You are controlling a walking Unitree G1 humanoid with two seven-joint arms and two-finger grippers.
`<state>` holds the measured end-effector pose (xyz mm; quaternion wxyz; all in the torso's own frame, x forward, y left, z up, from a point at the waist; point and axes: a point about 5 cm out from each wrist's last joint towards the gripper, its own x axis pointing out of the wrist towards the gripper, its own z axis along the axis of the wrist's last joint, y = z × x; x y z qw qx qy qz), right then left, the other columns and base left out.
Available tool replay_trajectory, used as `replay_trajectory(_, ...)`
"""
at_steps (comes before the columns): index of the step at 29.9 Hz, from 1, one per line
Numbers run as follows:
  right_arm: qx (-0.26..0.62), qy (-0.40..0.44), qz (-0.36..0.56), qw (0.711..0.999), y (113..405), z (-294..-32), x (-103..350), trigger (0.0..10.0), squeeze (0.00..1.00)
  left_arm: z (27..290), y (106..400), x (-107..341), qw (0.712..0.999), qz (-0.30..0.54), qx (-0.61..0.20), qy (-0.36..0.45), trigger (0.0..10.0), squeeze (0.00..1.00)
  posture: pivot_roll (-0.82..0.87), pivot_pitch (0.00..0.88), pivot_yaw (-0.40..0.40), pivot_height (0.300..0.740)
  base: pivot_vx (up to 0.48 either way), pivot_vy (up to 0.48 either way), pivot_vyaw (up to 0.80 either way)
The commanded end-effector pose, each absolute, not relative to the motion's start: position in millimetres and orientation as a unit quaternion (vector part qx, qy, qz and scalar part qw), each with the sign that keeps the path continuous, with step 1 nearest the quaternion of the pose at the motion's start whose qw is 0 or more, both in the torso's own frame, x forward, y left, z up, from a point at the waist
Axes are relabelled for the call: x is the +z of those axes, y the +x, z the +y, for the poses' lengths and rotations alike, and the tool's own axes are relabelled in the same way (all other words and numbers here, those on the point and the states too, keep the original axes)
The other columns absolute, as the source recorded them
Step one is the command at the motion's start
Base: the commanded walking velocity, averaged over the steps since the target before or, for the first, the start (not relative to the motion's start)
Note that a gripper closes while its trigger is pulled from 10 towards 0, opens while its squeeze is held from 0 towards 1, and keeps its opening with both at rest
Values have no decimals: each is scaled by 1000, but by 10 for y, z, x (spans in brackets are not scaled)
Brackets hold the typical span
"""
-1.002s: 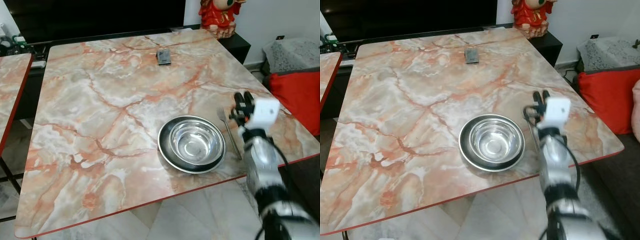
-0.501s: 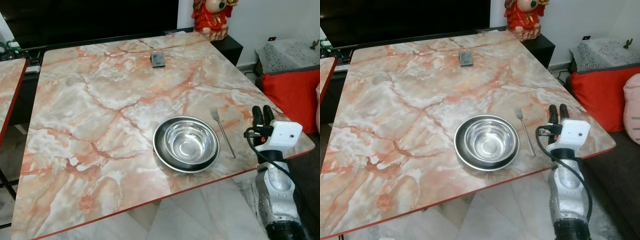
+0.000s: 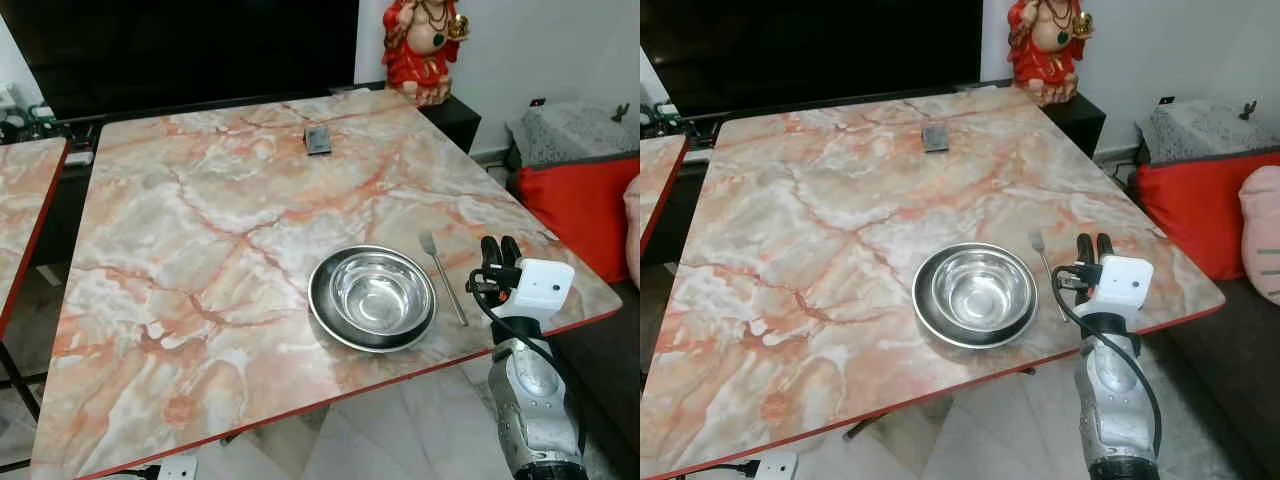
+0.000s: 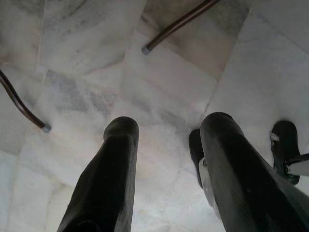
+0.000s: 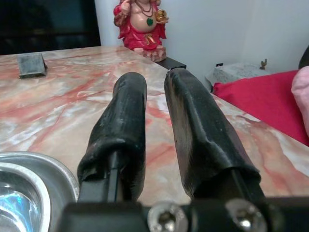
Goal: Setting the table
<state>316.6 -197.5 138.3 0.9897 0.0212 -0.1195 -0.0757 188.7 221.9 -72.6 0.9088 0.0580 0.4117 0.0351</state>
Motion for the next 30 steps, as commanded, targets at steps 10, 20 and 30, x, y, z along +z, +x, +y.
replay_trajectory(10,-68,15,-120,990,3164,-1939,1439,10000,0,2317,1711,-798,893,443,60,55,10000,0,-27,31,-15,740,0,30,0)
replay_trajectory(20,-53,1,-125,991,3141,-1905,1462,10000,0,2377,1514,-864,883,462,66,53,10000,0,-15,59,-20,740,0,462,381)
replay_trajectory(30,-52,-7,-126,991,3127,-1932,1466,10000,0,2401,1441,-885,879,469,67,55,10000,0,-11,75,-21,740,0,480,199)
